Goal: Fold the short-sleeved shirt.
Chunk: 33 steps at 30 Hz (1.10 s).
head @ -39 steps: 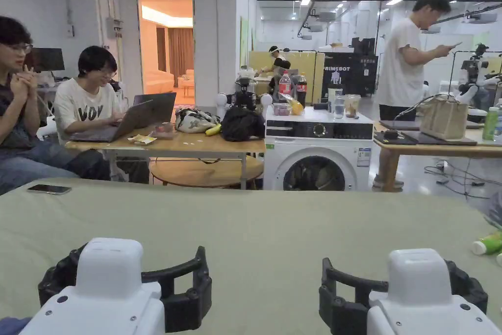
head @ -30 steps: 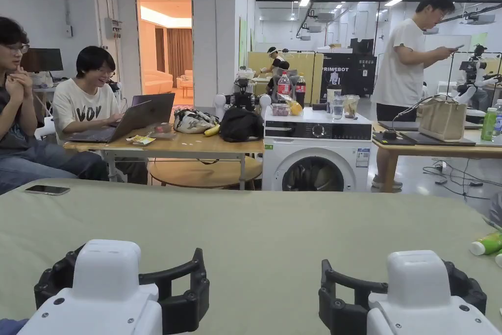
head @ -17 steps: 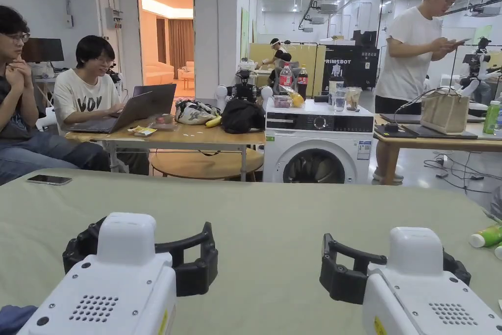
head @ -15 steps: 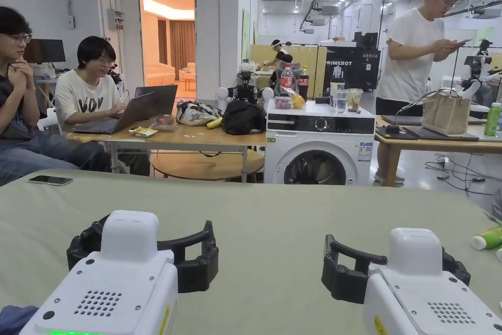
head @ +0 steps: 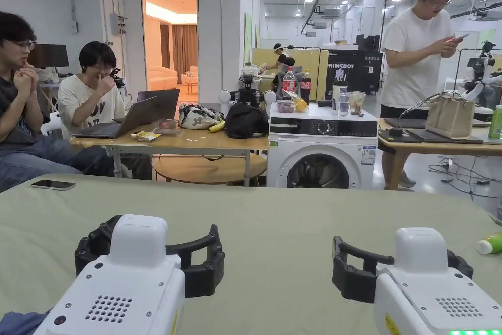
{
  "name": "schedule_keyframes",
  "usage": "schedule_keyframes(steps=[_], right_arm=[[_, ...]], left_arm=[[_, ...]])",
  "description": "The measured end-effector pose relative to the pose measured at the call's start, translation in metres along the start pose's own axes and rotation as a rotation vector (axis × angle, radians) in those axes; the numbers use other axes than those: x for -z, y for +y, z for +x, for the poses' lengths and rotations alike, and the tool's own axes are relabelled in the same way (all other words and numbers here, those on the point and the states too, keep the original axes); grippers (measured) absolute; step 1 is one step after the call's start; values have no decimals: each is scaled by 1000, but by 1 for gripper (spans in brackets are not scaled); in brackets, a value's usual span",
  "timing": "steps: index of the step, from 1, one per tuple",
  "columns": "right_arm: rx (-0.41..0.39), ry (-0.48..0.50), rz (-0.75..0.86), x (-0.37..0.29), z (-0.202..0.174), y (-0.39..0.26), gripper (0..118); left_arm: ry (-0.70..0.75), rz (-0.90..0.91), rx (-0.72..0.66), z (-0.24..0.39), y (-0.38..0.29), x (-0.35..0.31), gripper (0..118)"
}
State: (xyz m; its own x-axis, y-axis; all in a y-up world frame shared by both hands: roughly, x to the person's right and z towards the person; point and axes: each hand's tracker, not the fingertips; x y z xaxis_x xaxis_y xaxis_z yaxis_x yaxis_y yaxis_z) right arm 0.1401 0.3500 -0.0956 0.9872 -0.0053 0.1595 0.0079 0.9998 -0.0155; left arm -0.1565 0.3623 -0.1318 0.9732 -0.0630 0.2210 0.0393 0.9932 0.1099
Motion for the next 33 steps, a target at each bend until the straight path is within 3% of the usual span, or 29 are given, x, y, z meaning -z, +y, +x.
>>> schedule_keyframes(steps=[2, 4, 5, 8, 12, 17, 33], right_arm=[[-4, 8, 9, -3, 1, 2, 114], [-13, 9, 7, -3, 1, 3, 98], [-18, 6, 9, -3, 1, 2, 77], [-47, 6, 24, -8, -2, 0, 30], [-97, -11, 39, -12, -9, -3, 0], [-84, 29, 21, -12, -10, -3, 0], [-89, 70, 3, -11, -21, 0, 0]], left_arm=[[-10, 10, 5, -1, 0, -1, 117], [-18, 2, 7, 0, 2, -1, 109], [-17, -13, 10, 0, 3, 1, 87], [-60, -40, -24, -6, 1, 3, 20], [-76, -48, -33, -8, 1, 2, 0], [-79, -56, 26, -3, 3, 1, 0], [-87, -65, -15, -13, 10, -4, 0]])
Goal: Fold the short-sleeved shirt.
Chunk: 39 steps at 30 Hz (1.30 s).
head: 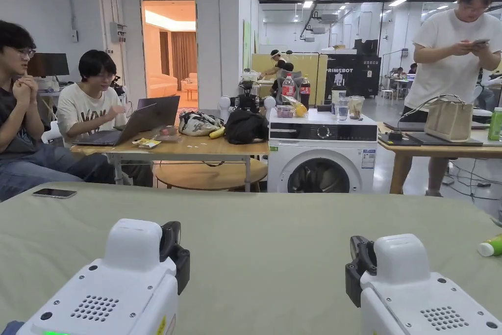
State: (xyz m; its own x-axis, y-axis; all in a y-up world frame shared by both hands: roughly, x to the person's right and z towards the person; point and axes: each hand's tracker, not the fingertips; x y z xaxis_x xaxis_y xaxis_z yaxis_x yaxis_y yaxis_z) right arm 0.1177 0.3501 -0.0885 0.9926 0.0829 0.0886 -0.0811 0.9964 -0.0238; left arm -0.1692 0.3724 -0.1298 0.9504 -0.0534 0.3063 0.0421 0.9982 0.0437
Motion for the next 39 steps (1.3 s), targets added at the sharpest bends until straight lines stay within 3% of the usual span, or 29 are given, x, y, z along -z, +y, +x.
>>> schedule_keyframes(steps=[6, 15, 23, 26, 30, 31, 32, 33, 34, 39], right_arm=[[27, 64, -3, 6, -18, 5, 0], [37, 213, 5, 28, -86, 8, 0], [44, 284, 5, 34, -123, 7, 0], [49, 326, -2, 37, -128, 9, 0], [16, 347, -10, 33, -126, 2, 0], [21, 349, -19, 32, -124, -1, 0], [39, 355, -41, 32, -122, -6, 0], [56, 361, -60, 32, -119, -11, 0], [70, 359, -75, 32, -116, -16, 0], [88, 342, -157, 24, -98, -42, 0]], left_arm=[[33, 3, -9, -22, 4, -14, 0], [209, -24, 18, -71, 11, -49, 0], [280, -58, 20, -99, 9, -63, 0], [260, -102, -4, -120, 5, -63, 0], [128, -317, -74, -167, -13, -43, 0], [90, -380, -92, -177, -23, -35, 7], [95, -476, -109, -187, -37, -25, 40], [103, -443, -117, -194, -49, -21, 73], [113, -499, -136, -203, -62, -10, 97], [165, -762, -174, -231, -143, 44, 95]])
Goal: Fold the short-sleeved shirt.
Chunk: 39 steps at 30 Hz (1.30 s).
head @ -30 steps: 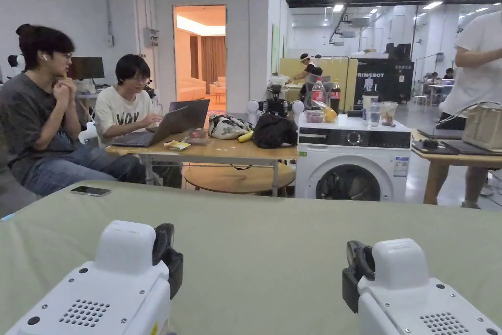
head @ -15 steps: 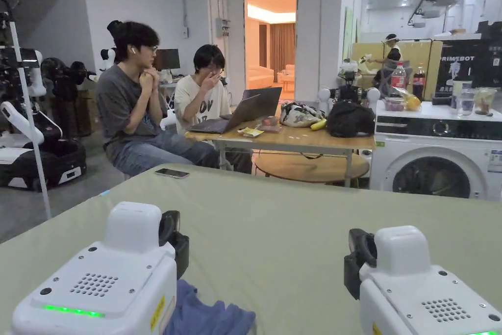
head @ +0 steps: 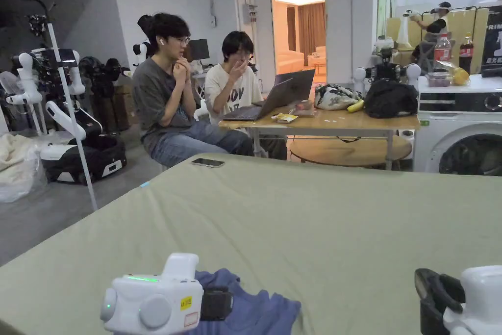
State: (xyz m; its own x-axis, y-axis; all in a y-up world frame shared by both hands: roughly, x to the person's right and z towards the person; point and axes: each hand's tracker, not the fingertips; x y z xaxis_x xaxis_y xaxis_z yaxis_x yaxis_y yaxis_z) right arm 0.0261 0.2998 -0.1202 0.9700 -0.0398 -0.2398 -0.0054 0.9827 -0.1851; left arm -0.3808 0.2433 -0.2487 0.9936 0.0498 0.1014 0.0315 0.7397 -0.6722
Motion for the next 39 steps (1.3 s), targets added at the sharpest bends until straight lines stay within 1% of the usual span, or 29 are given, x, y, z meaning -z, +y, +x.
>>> schedule_keyframes(steps=[3, 4, 5, 6, 7, 8, 10, 12, 13, 14, 15, 16, 17, 18, 19, 20, 21, 23, 25, 26, 30, 31, 33, 34, 36, 37, 39], right_arm=[[-14, -24, -39, -8, 13, -13, 0], [-14, -16, -54, -10, 19, -17, 0], [-22, -5, -73, -10, 23, -21, 0], [-33, -17, -91, -9, 26, -25, 0], [-40, -35, -111, -9, 28, -29, 0], [-31, -35, -118, -9, 31, -31, 0], [-5, -25, -130, -11, 36, -38, 0], [11, -31, -135, -10, 39, -43, 0], [18, -31, -142, -10, 40, -44, 0], [22, -29, -145, -11, 41, -45, 0], [27, -30, -145, -12, 41, -45, 0], [34, -28, -145, -14, 43, -46, 0], [42, -24, -142, -16, 44, -46, 0], [47, -24, -138, -20, 46, -46, 0], [50, -27, -135, -22, 48, -45, 0], [54, -29, -133, -23, 51, -45, 0], [59, -30, -132, -25, 55, -44, 0], [78, -37, -131, -28, 60, -42, 0], [107, -30, -122, -32, 66, -40, 0], [117, -35, -110, -35, 68, -39, 0], [143, -45, -80, -43, 75, -31, 0], [150, -45, -74, -47, 78, -28, 0], [161, -48, -53, -55, 83, -23, 0], [163, -63, -40, -58, 86, -21, 0], [168, -81, -30, -65, 92, -17, 0], [168, -91, -25, -68, 95, -16, 0], [165, -116, -16, -74, 100, -14, 0]], left_arm=[[46, -99, 39, 0, -11, 41, 95], [9, -100, 36, -3, -12, 53, 95], [8, -128, 25, -6, -13, 63, 88], [53, -181, -9, -7, -14, 73, 76], [38, -196, -31, -9, -20, 83, 64], [17, -174, -31, -9, -25, 86, 55], [31, -140, -20, -7, -25, 77, 55], [19, -146, -13, -12, -25, 80, 52], [2, -159, -20, -13, -23, 82, 45], [0, -159, -30, -13, -21, 83, 30], [10, -160, -39, -8, -22, 80, 7], [16, -160, -70, -7, -25, 82, 0], [18, -154, -87, -8, -26, 82, 0], [6, -142, -135, -11, -24, 76, 0], [-35, -137, -212, -20, -19, 75, 0], [-86, -97, -278, -27, -13, 65, 0], [-125, -12, -334, -36, 0, 48, 0], [-117, 106, -361, -44, 34, 13, 0], [-59, 160, -293, -48, 80, -21, 0], [-15, 212, -216, -46, 103, -39, 0], [3, 365, -78, -24, 198, -112, 0], [26, 434, -33, -2, 221, -131, 0], [73, 496, 67, 29, 263, -159, 0], [88, 513, 111, 36, 281, -158, 0], [79, 506, 151, 54, 302, -146, 0], [66, 502, 169, 69, 308, -139, 0], [9, 490, 172, 97, 300, -111, 0]])
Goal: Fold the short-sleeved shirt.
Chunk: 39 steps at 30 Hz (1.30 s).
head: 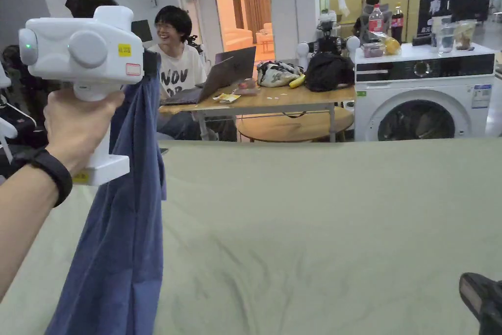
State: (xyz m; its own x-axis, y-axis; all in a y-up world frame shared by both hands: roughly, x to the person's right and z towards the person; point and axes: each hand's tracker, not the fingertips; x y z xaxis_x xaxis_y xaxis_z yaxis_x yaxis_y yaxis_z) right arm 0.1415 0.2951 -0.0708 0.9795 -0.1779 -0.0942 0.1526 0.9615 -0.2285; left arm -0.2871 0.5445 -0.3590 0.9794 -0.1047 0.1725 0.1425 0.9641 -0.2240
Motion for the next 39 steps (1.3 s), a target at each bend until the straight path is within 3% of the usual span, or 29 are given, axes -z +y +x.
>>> schedule_keyframes(steps=[3, 6, 8, 11, 12, 16, 22, 23, 25, 26, 35, 39], right_arm=[[16, -33, 15, -9, 8, 2, 0], [56, -35, 23, -18, 18, 1, 0], [32, -62, 15, -25, 21, 2, 0], [30, -87, 24, -38, 27, 2, 0], [34, -100, 27, -42, 30, 2, 0], [29, -151, 23, -55, 37, 0, 0], [44, -175, 13, -62, 42, -5, 0], [50, -174, 14, -62, 42, -6, 0], [49, -172, 14, -61, 39, -7, 0], [47, -166, 35, -61, 37, -6, 0], [5, -136, 82, -40, 22, 24, 0], [-15, -160, 90, -26, 20, 31, 0]], left_arm=[[-125, -72, -39, 69, -67, 32, 0], [-338, -215, 1, 156, -155, 55, 0], [-475, -297, -4, 231, -209, 29, 0], [-659, -420, -144, 307, -264, 20, 0], [-730, -528, -131, 329, -280, 51, 0], [-869, -516, 19, 417, -319, -1, 0], [-1062, -472, -110, 431, -304, -39, 0], [-1079, -440, -128, 419, -296, -40, 11], [-1035, -348, -167, 390, -273, -49, 57], [-971, -317, -132, 375, -263, -51, 60], [-431, 15, -82, 180, -205, -100, 58], [-295, 74, -23, 132, -204, -136, 35]])
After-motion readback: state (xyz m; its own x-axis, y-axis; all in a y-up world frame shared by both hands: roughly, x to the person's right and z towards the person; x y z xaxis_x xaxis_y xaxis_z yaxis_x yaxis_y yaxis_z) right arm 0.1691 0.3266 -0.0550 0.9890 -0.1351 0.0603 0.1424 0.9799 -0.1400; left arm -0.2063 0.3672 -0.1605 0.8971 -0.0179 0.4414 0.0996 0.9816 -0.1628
